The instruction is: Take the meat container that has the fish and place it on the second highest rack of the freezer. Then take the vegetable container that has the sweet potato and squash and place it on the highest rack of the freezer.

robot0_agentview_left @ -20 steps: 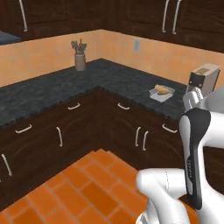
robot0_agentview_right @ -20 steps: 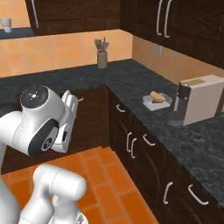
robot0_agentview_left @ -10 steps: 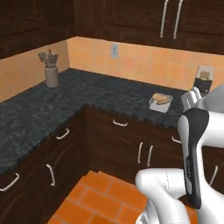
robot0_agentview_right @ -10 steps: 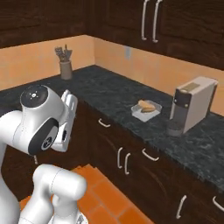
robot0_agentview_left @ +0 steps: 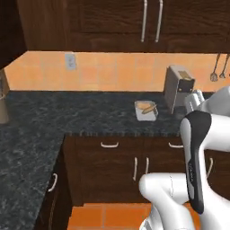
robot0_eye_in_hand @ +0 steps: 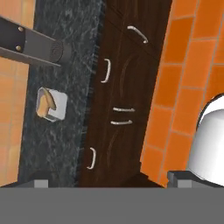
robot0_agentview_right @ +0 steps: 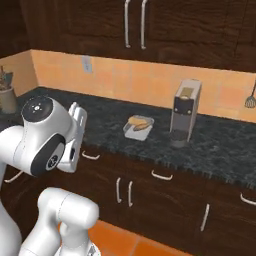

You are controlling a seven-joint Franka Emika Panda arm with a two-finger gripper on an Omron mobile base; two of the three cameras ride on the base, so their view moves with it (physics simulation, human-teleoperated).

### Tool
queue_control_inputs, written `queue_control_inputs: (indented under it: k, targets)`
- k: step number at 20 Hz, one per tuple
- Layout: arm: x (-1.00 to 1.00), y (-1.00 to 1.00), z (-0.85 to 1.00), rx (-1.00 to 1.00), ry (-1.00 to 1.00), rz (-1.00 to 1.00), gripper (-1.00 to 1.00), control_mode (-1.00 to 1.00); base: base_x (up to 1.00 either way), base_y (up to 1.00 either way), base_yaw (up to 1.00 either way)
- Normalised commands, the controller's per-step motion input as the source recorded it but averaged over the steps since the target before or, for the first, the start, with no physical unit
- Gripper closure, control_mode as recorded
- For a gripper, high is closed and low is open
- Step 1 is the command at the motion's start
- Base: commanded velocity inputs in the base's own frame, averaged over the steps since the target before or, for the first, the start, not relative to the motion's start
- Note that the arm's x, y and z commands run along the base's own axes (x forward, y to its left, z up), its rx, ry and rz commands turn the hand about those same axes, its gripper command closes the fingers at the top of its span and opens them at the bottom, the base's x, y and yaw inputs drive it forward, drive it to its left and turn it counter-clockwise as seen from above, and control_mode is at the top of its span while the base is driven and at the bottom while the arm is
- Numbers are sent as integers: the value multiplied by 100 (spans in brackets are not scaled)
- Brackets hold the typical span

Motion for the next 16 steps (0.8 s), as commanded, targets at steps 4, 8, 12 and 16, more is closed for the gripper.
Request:
queue_control_inputs:
  k: [4,8,12,16]
  targets:
    - [0,0,0,0,0,0,-100,100,60,33,-73]
    - [0,0,0,0,0,0,-100,100,97,62,-35]
    - [0,0,0,0,0,0,-100,100,92,42,-7]
    - [0,0,0,0,0,0,-100,100,62,0,0]
